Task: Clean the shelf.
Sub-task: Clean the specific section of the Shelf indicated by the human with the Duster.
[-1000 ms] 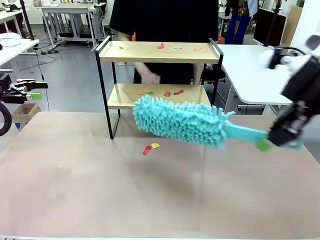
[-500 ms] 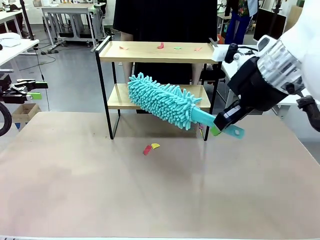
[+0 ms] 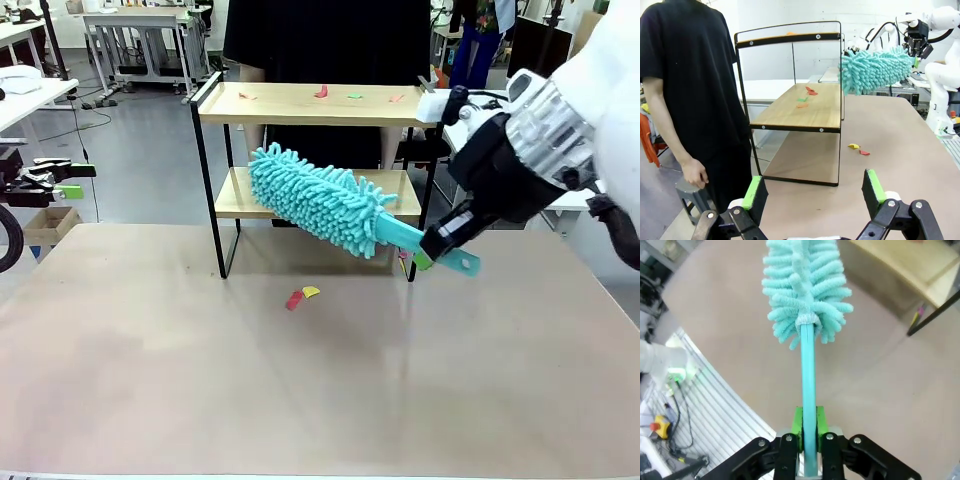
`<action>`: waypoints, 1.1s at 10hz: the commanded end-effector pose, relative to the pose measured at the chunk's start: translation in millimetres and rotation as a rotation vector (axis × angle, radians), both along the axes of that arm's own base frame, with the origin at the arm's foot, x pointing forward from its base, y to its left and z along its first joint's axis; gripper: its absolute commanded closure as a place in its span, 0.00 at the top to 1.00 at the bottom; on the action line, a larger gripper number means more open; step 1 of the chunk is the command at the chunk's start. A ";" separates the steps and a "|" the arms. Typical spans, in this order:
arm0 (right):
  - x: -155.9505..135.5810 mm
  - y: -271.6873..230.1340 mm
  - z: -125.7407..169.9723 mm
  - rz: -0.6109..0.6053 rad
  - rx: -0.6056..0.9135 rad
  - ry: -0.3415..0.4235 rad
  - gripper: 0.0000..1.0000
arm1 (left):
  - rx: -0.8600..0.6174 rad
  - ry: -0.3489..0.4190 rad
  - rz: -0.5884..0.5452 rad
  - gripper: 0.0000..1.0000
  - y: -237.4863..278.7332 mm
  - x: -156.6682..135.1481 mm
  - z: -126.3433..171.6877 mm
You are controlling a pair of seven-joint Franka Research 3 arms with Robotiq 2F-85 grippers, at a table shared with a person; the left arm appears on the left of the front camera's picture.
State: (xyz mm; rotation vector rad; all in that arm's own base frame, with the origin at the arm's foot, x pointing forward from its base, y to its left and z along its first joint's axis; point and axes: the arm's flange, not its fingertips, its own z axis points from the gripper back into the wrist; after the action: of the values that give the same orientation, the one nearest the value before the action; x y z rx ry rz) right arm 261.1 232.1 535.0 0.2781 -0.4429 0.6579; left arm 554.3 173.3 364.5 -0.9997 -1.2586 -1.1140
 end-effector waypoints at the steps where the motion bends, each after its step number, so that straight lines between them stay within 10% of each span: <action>1: 14.5 31.8 -1.6 -0.069 0.080 -0.059 0.13 | 0.002 -0.004 0.001 1.00 -0.9 -1.1 1.9; 11: 115.3 174.6 -31.4 -0.449 0.193 0.021 0.13 | 0.002 -0.004 0.001 1.00 -0.9 -1.1 1.9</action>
State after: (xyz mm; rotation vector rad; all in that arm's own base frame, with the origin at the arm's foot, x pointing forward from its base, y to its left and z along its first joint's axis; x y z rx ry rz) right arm 370.2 377.1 497.9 0.3857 -0.4952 0.2434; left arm 554.3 173.3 364.5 -0.9998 -1.2585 -1.1139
